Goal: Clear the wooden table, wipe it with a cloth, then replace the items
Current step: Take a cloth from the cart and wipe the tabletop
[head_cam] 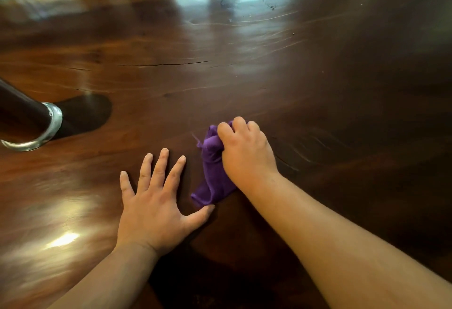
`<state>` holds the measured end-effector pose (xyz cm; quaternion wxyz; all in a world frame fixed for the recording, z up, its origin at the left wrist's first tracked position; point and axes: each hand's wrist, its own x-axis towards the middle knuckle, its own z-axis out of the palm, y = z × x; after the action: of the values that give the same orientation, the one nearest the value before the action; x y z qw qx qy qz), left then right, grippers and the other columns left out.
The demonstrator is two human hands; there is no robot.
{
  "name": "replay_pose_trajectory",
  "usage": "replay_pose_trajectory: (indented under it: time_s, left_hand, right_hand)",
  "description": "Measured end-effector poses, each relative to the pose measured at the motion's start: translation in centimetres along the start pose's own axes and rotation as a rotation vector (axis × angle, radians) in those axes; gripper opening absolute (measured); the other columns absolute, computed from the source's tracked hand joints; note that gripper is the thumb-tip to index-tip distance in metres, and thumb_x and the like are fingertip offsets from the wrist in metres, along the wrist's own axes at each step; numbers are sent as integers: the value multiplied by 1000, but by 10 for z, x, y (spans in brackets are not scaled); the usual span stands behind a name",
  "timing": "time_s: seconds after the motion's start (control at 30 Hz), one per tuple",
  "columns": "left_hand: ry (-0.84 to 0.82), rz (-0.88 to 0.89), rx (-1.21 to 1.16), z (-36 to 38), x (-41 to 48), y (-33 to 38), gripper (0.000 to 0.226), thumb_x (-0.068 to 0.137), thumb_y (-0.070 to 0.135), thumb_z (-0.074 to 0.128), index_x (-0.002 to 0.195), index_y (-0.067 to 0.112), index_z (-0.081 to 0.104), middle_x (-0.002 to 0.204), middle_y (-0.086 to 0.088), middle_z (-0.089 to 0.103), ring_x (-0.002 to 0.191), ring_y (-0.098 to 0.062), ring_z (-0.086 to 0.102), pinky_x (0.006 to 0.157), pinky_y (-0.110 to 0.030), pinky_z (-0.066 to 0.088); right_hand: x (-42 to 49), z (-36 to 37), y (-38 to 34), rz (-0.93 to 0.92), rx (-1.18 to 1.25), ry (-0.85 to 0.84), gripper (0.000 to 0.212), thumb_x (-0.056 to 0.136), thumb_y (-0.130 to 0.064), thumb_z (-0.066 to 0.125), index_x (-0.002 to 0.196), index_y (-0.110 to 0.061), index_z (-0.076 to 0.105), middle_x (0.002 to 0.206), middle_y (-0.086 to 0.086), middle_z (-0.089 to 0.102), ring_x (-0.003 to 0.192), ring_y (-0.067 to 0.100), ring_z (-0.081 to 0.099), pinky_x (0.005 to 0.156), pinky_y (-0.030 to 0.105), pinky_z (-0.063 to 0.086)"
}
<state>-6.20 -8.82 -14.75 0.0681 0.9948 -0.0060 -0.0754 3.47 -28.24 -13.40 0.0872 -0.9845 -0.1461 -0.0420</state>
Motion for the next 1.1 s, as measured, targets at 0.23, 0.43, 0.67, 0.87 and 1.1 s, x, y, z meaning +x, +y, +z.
replay_pose_trajectory:
  time_s: [0.23,0.43,0.67,0.87,1.1]
  left_hand:
    - [18,7,-12,2,-2,2,114,71,104,29,163,37,26,174,0,14,160,-25,-2,121,-71,4]
    - [33,2,-27,2,2,2,115,69,105,25,163,39,23,174,1,12,160,-25,-5,121,-70,-1]
    - [52,24,-80,2,4,4,116,68,105,27,161,36,30,173,-2,19,160,-29,2,120,-72,0]
    - [11,102,-307,-15,-7,-24,98,71,93,48,151,36,42,166,5,34,156,-21,17,125,-55,4]
    - [136,65,-310,-47,-66,-124,64,73,68,68,125,32,60,135,7,61,122,-20,54,102,-43,51]
  right_hand:
    - [4,-21,96,217,-70,-38,18,88,-12,50,106,-16,53,105,18,54,91,43,52,70,48,42]
    - [41,-12,87,396,-185,0,24,97,-15,43,119,-16,52,113,19,53,96,38,53,69,43,38]
    - [12,-5,18,168,-131,-34,29,91,-14,42,117,-16,54,108,15,54,86,32,47,67,40,34]
    - [0,-17,-2,197,4,-258,24,94,-30,60,116,-26,52,110,4,49,98,27,50,77,42,49]
    - [-32,-25,-90,-32,81,-420,32,89,-37,63,118,-28,53,114,1,50,104,29,54,82,46,52]
